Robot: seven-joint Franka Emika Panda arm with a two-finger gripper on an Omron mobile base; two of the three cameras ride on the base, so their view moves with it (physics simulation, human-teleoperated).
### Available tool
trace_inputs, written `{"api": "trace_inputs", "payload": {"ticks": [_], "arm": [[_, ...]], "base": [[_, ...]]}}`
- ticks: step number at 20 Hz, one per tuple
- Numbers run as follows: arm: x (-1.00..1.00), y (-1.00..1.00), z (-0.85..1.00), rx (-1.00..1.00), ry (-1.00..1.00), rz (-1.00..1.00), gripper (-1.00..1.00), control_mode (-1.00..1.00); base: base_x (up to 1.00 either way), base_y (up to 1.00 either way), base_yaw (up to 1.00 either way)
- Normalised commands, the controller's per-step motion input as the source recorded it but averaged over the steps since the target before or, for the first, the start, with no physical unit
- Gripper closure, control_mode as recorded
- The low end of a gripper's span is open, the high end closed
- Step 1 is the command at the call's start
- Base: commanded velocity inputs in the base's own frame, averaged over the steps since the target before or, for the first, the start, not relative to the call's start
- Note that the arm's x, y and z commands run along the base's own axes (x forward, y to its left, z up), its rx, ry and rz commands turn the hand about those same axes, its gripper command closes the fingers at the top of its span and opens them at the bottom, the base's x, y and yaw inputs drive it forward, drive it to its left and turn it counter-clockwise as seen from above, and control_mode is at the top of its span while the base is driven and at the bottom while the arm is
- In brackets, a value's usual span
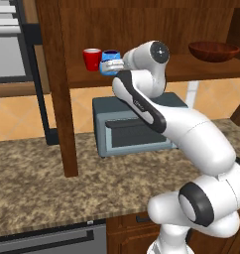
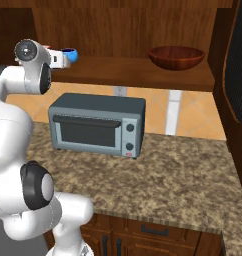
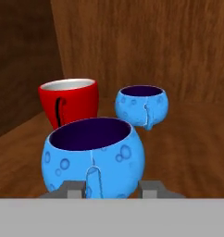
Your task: Gather all objects into one cabinet and sort the glasses and bowls to opposite sides.
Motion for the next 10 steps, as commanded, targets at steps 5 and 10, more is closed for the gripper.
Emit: {"api": "trace_inputs", "payload": {"ticks": [5,10], "arm": [[-0.05,0.00,0.00,0.00,-0.03,0.00,-1.00,-1.00],[-0.80,-0.07,0.16,0.02,-0.09,0.00,-1.00,-1.00]], "base": [[0.00,0.00,0.00],[0.00,0.00,0.00]]}}
